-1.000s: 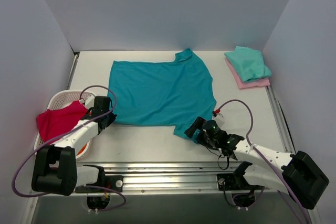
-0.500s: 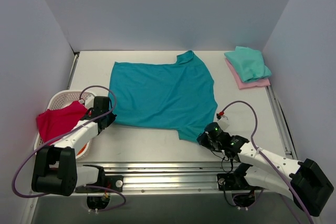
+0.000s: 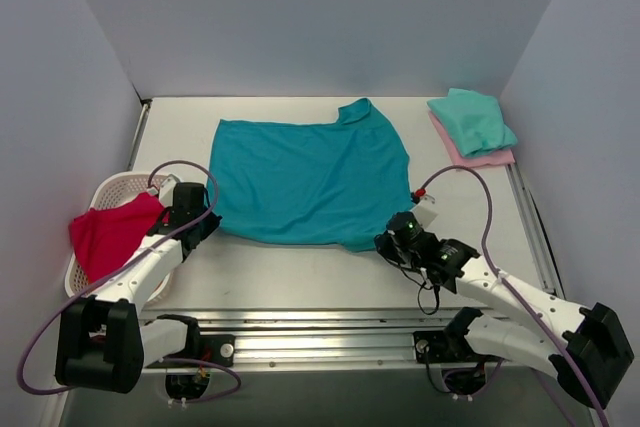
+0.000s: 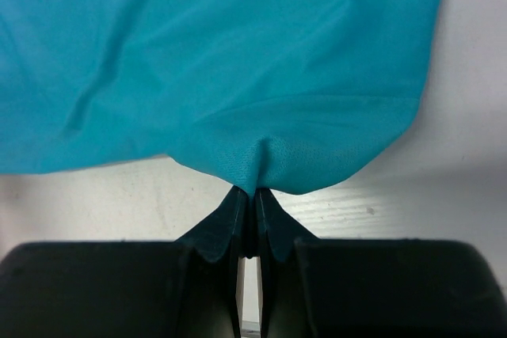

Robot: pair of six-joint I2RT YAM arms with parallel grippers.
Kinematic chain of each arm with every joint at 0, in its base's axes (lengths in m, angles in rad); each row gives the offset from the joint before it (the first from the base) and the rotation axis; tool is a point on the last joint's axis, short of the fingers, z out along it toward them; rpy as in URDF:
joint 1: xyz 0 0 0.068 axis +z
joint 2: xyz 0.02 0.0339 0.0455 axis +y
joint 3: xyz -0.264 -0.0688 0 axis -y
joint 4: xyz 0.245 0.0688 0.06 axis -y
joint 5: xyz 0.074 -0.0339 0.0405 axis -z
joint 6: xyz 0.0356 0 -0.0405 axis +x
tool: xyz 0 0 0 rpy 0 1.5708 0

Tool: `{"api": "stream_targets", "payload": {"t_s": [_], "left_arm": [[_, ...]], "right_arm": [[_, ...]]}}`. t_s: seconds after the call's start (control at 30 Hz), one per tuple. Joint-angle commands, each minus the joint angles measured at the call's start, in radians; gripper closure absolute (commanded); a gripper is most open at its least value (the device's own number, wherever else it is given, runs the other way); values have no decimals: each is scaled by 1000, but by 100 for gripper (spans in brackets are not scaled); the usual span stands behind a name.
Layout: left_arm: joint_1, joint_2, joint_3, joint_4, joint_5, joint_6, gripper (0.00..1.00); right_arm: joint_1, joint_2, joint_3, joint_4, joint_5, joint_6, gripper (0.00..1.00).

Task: Fold and stack the t-shirts
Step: Grap the side of the flattened tshirt closest away from the robot with both arms, then fold the flattened tshirt in 1/3 of the way

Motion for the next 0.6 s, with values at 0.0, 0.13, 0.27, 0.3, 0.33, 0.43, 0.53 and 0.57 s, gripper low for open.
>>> {"api": "stream_targets", "payload": {"t_s": [0.0,0.13,0.27,0.3,0.33,0.43,0.53,0.57], "left_arm": [[6,2,62,-5,32,7,88],[6,45,96,7,49,-2,88],[8,92,147,21,80,1,88],[8,107,167,23,80,1,88],[8,115,167,23,81,3,88],[11,146,197,36,95,4,88],[19,180,228,44,110,7,88],[19,187,236,46,109,9,88]], "right_arm": [[5,69,112,-23,77,-67,100],[-6,162,224,-20,113,-121,100],[-52,268,328,-25,103,-170,100],[-75,305,362,-23,91,-184,100],[-82,320,377,-22,90,-193,100],[-115,385,423,-25,90,-215,100],[-151,452,489,-29,94,-239,100],[-161,474,525,-31,94,-245,100]]}}
